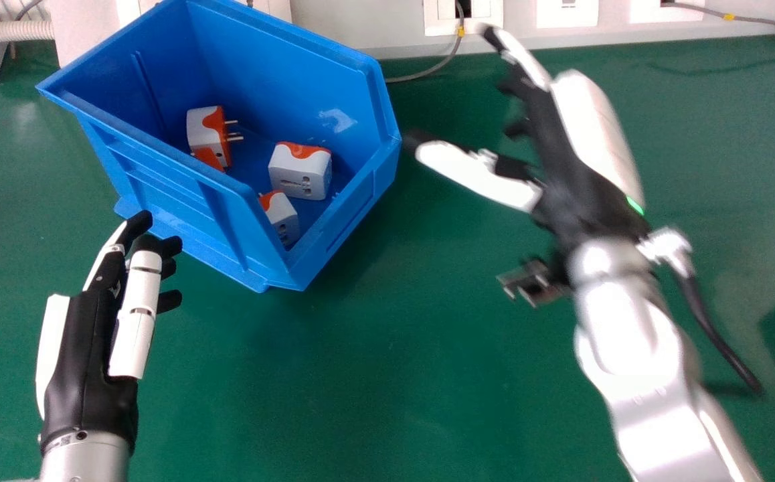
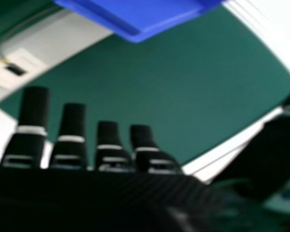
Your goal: Pick all objects and put in blue box
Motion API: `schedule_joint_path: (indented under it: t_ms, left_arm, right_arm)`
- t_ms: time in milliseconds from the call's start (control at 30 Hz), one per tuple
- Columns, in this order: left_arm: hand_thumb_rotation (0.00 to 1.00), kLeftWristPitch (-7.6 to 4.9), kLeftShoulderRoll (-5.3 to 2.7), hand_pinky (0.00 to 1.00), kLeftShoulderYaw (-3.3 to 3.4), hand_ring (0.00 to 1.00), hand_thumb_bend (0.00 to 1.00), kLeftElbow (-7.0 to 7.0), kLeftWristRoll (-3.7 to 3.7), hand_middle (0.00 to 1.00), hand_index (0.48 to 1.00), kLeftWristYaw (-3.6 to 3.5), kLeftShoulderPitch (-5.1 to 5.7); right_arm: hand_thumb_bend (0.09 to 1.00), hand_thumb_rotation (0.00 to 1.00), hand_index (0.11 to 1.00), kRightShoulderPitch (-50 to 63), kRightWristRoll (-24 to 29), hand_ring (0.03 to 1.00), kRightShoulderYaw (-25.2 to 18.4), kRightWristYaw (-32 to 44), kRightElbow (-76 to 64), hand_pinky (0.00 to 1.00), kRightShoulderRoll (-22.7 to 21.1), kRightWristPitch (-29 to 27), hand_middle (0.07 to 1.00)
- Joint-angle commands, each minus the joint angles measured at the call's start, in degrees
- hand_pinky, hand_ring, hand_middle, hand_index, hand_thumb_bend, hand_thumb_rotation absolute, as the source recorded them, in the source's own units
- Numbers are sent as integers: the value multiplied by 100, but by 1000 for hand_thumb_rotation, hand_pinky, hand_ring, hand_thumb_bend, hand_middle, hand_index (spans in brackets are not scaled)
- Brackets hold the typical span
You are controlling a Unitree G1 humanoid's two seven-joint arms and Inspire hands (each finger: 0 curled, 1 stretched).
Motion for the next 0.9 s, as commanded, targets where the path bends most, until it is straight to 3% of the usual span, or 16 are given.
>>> schedule_joint_path:
  t_ms: [0, 133, 267, 467, 600, 867]
  left_arm:
    - [934, -337, 130, 772, 148, 847, 279, 8, -86, 832, 896, -44, -66]
    - [934, -472, 174, 774, 213, 847, 276, 166, -130, 832, 896, -93, -92]
    - [934, -567, 205, 775, 287, 847, 272, 306, -176, 832, 896, -130, -138]
    - [933, -661, 264, 775, 328, 847, 269, 443, -170, 832, 893, -134, -197]
    - [932, -724, 328, 775, 363, 847, 269, 562, -178, 832, 892, -144, -231]
    - [916, -916, 461, 773, 554, 846, 266, 803, -329, 829, 888, -276, -252]
  right_arm:
    - [512, 740, 965, 670, 367, 946, -387, -47, -885, 876, -48, -622, 978]
    - [462, 833, 983, 1503, 706, 973, -608, -76, -931, 937, -49, -1289, 989]
    - [421, 915, 991, 2119, 1054, 986, -806, 170, -1023, 968, -110, -1502, 995]
    - [376, 983, 999, 2800, 2232, 998, -1337, 955, -1212, 994, -235, -1536, 999]
    - [360, 993, 1000, 3037, 2748, 999, -1587, 1251, -1378, 998, -225, -1476, 1000]
    - [308, 999, 1000, 3325, 3078, 1000, -1681, 1516, -1398, 1000, -200, -1408, 1000]
